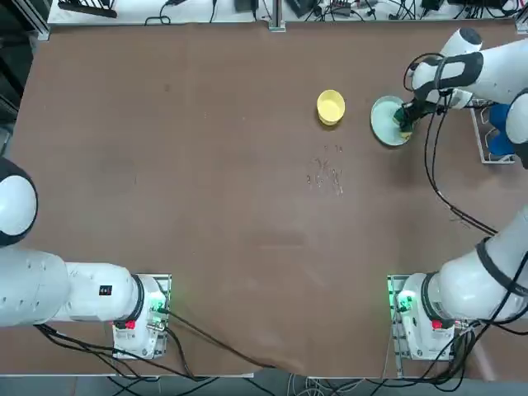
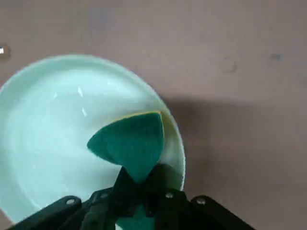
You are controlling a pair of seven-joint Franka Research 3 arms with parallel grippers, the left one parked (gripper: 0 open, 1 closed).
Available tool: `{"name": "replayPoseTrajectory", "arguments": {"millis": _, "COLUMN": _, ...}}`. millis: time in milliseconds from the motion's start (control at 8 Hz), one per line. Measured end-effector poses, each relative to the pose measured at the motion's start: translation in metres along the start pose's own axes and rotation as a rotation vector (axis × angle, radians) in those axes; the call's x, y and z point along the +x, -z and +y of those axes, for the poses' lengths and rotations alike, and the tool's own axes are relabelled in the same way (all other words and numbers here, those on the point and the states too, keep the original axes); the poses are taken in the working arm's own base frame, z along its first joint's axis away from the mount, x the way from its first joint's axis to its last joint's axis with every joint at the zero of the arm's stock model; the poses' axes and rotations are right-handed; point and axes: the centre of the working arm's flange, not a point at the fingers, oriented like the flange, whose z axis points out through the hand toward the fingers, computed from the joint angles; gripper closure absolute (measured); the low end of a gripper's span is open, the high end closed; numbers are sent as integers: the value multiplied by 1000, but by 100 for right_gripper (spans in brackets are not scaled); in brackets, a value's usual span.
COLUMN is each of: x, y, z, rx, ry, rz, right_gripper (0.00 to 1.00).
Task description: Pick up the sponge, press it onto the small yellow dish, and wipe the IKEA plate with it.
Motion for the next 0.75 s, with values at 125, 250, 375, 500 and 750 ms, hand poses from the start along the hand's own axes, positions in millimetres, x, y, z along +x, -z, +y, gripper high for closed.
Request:
{"name": "replayPoseTrajectory", "arguments": {"millis": 125, "x": 15, "y": -2, "z": -4, "rx": 2, "ry": 12, "rz": 13, "right_gripper": 91}}
{"name": "replayPoseTrajectory", "arguments": {"millis": 250, "x": 27, "y": -2, "z": -14, "rx": 17, "ry": 20, "rz": 28, "right_gripper": 91}}
{"name": "replayPoseTrajectory", "arguments": {"millis": 375, "x": 36, "y": -3, "z": -30, "rx": 44, "ry": 22, "rz": 40, "right_gripper": 91}}
{"name": "replayPoseTrajectory", "arguments": {"millis": 500, "x": 40, "y": -5, "z": -50, "rx": 70, "ry": 14, "rz": 40, "right_gripper": 91}}
{"name": "replayPoseTrajectory", "arguments": {"millis": 750, "x": 43, "y": -8, "z": -85, "rx": 88, "ry": -11, "rz": 32, "right_gripper": 91}}
